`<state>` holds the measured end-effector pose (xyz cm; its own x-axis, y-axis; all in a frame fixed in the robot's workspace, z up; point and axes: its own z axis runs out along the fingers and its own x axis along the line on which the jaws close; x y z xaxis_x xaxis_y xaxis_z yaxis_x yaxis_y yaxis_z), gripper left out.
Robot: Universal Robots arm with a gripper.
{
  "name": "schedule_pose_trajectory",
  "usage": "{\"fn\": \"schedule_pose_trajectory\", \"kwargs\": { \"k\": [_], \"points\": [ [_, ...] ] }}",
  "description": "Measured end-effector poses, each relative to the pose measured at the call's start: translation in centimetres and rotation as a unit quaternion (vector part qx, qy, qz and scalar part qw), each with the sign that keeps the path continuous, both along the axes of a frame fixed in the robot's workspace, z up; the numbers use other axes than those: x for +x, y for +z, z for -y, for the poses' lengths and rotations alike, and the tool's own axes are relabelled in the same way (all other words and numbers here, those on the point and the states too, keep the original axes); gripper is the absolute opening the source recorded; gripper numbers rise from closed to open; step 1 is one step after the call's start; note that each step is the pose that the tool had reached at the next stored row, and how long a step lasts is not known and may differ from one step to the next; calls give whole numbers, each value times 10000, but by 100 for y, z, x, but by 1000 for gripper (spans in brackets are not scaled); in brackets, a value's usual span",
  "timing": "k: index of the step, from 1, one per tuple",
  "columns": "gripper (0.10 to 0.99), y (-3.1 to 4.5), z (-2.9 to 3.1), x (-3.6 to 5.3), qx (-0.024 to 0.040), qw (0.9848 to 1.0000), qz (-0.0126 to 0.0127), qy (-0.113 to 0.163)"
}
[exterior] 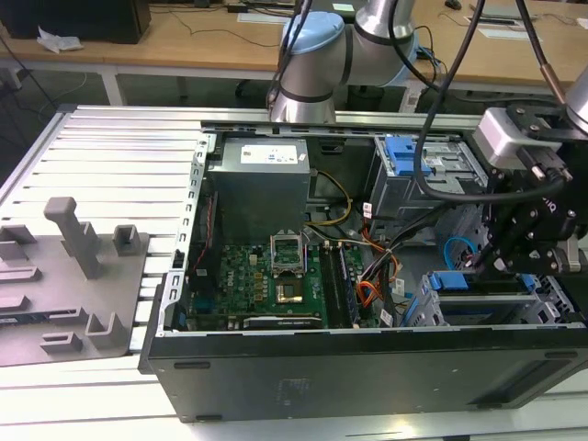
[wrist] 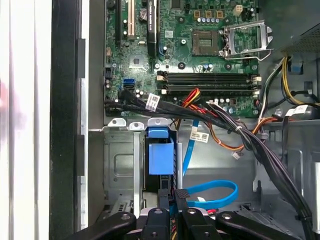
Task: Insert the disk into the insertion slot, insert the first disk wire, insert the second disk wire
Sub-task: 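Insert the second disk wire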
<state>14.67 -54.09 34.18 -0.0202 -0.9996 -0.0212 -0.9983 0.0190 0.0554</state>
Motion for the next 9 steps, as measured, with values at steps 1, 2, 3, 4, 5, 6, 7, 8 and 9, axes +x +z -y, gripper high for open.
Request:
{"fn": "schedule_pose_trajectory", "kwargs": {
  "k": [1, 2, 3, 4, 5, 6, 7, 8, 9],
  "points": [
    [161, -18, 1, 7, -1, 10000, 0, 0],
    [161, -35, 2, 10, -2, 10000, 0, 0],
    [161, -50, 2, 12, -7, 10000, 0, 0],
    [161, -65, 2, 13, -5, 10000, 0, 0],
    [161, -73, 2, 13, -2, 10000, 0, 0],
    [161, -73, 2, 13, -3, 10000, 0, 0],
    [161, -74, 2, 13, -3, 10000, 0, 0],
    [161, -76, 3, 13, -2, 10000, 0, 0],
    [161, -76, 2, 13, -1, 10000, 0, 0]
  ]
}}
